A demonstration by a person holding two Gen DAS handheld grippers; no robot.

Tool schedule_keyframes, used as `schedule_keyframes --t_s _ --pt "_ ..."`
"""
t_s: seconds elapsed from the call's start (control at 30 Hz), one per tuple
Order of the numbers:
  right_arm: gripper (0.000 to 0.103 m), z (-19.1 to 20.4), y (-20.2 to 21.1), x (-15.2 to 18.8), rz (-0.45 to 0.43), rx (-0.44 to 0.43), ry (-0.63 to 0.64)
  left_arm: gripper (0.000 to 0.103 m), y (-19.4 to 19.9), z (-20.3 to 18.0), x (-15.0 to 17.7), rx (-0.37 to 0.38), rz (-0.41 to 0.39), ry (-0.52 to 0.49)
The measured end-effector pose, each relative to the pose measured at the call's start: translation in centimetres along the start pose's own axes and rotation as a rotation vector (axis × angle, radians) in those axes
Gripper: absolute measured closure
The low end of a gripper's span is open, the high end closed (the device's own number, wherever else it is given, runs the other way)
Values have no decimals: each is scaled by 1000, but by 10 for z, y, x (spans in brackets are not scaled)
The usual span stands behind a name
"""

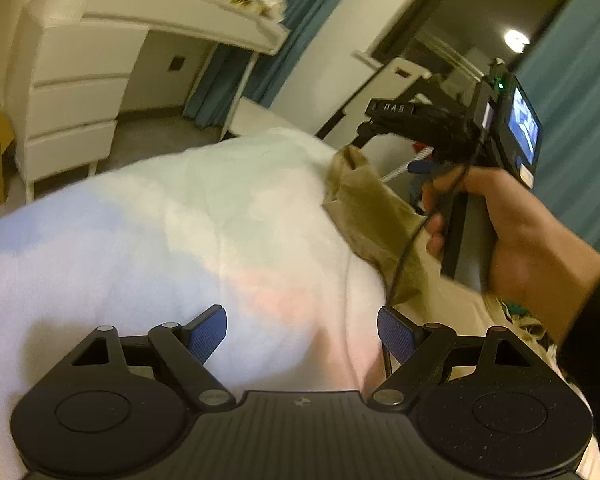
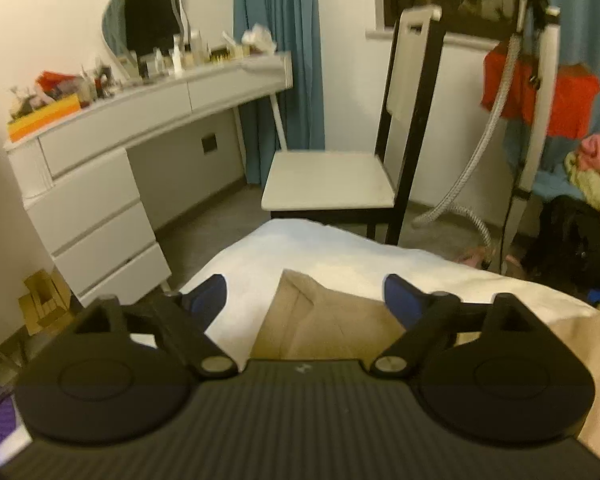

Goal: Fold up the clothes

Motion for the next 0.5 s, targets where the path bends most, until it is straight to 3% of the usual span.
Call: schedule_keyframes --t_s 0.33,0.5 --pt "17 -45 180 115 -124 123 -54 18 18 -48 33 30 0 -156" --pt "17 -70 274 174 -189 189 -89 18 28 -87 66 52 1 -311"
Point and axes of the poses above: each gripper's, at about its wrist camera, not at the fingertips, and y roughly against the way its jaws point, z to its left, x to its underside, the point moved 8 cm from there along -y, roughly the way its jaws point, and after that the axes turned 7 degrees about z, right-handed, at the moved point
